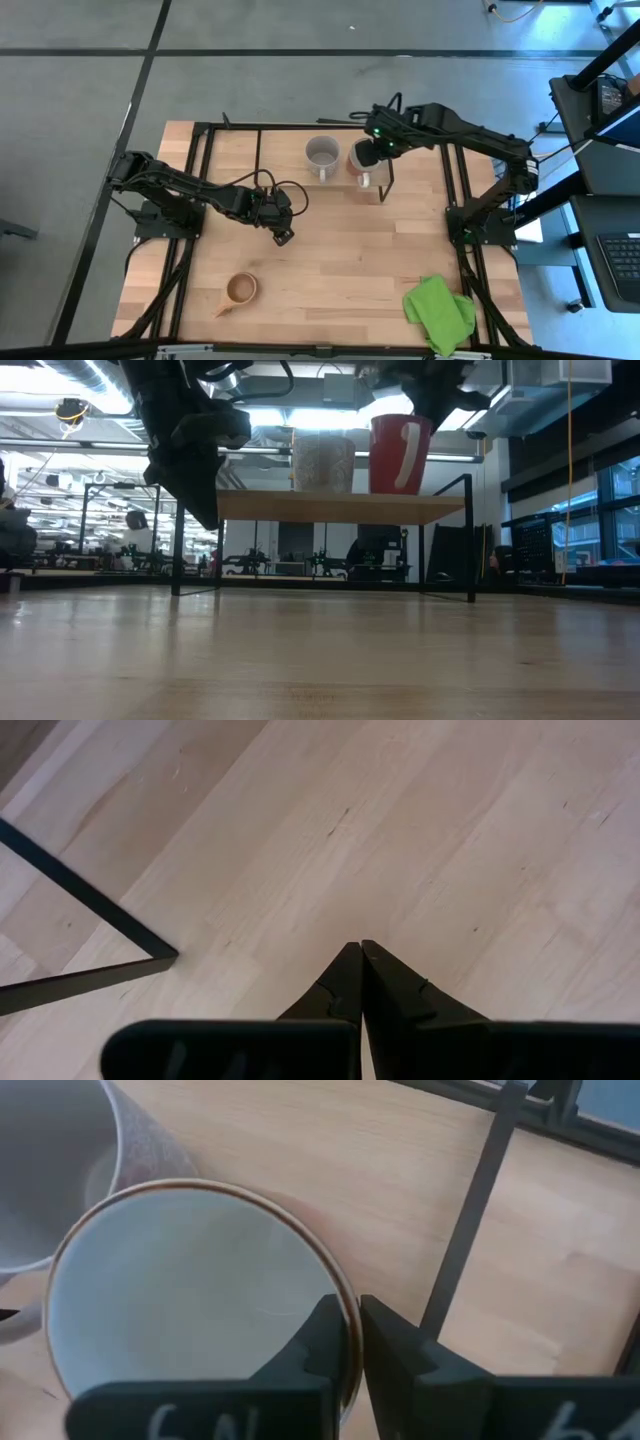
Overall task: Stack small to large cups/mugs on shelf
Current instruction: Put the red mug on the shelf
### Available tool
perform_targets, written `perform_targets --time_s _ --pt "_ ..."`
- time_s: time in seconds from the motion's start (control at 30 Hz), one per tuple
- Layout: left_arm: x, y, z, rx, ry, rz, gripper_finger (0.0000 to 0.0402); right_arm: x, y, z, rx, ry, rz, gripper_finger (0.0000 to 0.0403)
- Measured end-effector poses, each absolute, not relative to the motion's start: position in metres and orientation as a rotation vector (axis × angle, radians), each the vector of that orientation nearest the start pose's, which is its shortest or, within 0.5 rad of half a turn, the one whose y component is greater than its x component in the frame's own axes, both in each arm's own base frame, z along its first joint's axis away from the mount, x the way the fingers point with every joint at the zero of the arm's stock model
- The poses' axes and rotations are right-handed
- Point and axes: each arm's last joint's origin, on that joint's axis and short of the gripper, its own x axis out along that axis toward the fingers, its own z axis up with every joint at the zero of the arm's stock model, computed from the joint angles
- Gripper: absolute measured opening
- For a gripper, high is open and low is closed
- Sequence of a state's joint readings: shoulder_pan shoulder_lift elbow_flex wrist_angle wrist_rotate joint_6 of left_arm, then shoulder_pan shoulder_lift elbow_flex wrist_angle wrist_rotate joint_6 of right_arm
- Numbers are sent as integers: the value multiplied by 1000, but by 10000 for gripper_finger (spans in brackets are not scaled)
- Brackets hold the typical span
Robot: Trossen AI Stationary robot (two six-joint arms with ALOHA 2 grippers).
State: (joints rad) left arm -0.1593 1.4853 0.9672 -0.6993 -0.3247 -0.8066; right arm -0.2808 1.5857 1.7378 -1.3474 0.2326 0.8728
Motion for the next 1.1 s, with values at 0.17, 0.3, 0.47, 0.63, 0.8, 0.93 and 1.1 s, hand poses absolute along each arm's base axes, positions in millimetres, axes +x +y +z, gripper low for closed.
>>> perform_targets --time_s 0.17,0.3,0.47,0.63,0.8,0.93,1.1 --pt "271 -34 208 -422 1035 602 0 279 -91 374 776 939 -936 31" --pt "271 -34 208 -422 1035 602 0 278 -92 374 786 949 -931 29" --pt "271 -34 208 -422 1035 601 0 276 -95 373 791 951 -943 36" --pt "271 -34 208 -422 1035 602 0 276 -97 374 775 957 -942 32" --pt "271 -34 208 -422 1035 602 0 276 -97 374 770 955 -946 45" --pt "271 -34 208 -422 1035 602 0 276 -97 374 768 941 -947 58" --pt "271 -34 208 -422 1035 602 0 276 -97 375 765 942 -945 67"
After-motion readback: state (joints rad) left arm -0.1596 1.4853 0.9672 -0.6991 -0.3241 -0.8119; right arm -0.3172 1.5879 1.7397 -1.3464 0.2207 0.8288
